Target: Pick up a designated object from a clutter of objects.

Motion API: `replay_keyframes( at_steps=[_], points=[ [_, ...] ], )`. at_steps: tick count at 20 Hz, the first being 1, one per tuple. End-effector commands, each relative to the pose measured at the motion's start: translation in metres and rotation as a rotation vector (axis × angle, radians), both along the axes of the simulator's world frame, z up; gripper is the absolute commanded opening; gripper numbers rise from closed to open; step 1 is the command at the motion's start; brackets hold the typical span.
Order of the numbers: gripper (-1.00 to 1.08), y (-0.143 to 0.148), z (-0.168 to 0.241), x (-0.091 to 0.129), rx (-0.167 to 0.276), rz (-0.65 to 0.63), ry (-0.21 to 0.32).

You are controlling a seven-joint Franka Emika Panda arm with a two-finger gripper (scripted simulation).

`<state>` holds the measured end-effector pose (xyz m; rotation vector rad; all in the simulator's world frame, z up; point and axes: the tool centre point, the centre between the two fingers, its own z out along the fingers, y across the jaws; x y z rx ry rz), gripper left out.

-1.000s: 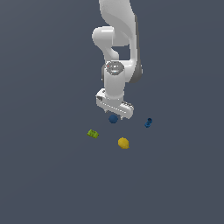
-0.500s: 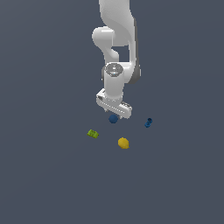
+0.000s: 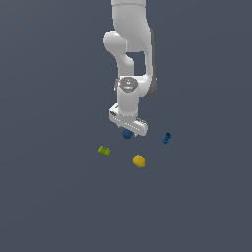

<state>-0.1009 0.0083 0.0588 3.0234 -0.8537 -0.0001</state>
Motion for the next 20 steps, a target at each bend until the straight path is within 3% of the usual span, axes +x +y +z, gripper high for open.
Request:
replay_keyframes(
  at_steps=[1,9,10,20],
  points=[
    [1.0,0.0,-0.011,-0.001,0.0,-0.001,0.0],
    [1.0,0.0,-0.026,-0.001,0.0,-0.002,0.0],
    [-1.0,0.0,-0.026,-0.001,0.0,-0.002,0.0],
    [-1.0,0.0,-0.025,0.0,0.0,-0.001,-0.001]
  ],
)
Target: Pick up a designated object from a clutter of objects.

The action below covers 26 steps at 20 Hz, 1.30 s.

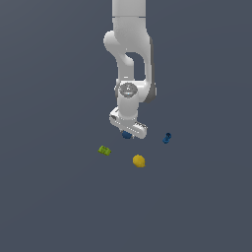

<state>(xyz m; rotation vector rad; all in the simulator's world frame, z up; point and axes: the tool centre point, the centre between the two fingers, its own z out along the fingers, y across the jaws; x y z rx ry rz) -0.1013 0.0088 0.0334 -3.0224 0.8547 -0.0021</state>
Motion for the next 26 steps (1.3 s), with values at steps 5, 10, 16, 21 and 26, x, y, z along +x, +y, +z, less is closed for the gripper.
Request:
replay_keyframes(
  at_steps=[5,10,16,21,26],
  points=[
    [-1.0,0.003,0.004,0.003,0.0,0.0,0.0],
    [-1.0,0.013,0.018,0.012,0.0,0.0,0.0],
    [-1.0,0.033,0.047,0.031,0.0,0.0,0.0],
    [-1.0,0.056,0.08,0.054,-0.001,-0.001,0.0],
    [-1.0,0.083,0.118,0.08,-0.001,-0.001,0.0]
  ],
)
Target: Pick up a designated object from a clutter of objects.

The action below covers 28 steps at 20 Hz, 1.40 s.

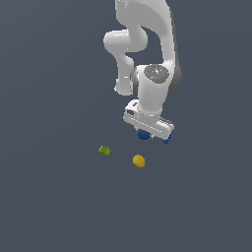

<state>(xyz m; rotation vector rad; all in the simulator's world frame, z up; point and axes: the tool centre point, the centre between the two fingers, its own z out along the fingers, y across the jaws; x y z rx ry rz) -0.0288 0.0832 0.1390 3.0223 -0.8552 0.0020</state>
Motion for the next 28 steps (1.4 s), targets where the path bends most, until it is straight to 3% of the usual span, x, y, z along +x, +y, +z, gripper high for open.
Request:
replay_keyframes(
  at_steps=[1,13,28],
  points=[
    [-1.0,0.014,0.02,0.013,0.0,0.0,0.0],
    [-1.0,0.07,0.099,0.07,0.0,-0.001,0.0],
    [-1.0,0.12,0.169,0.125,0.001,-0.002,0.001]
  ],
)
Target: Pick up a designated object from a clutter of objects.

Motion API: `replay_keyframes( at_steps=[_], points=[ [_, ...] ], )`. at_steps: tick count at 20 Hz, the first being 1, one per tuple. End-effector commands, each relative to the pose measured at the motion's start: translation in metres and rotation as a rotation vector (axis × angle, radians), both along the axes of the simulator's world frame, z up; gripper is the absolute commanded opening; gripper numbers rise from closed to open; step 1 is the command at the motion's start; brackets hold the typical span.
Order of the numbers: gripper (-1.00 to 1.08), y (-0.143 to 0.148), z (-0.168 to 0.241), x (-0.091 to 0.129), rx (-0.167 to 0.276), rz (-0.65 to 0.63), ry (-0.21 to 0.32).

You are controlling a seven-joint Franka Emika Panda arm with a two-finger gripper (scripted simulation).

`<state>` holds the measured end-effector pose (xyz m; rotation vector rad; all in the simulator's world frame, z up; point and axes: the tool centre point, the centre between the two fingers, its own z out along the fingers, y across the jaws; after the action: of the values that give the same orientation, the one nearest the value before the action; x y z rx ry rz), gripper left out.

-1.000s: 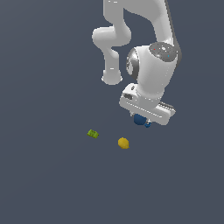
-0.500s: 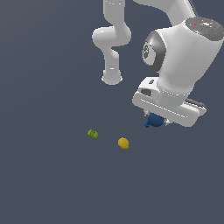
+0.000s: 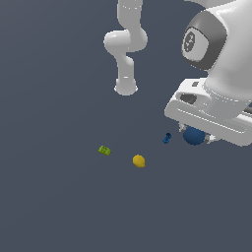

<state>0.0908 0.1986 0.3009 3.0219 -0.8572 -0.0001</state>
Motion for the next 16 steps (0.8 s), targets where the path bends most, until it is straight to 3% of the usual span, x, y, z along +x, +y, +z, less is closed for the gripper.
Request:
replay_keyframes(
  at_steps=[1,16],
  points=[
    [-1.0,0.007,0.011,0.008,0.0,0.0,-0.001],
    [-1.0,0.036,0.05,0.041,0.0,0.0,-0.001]
  ],
)
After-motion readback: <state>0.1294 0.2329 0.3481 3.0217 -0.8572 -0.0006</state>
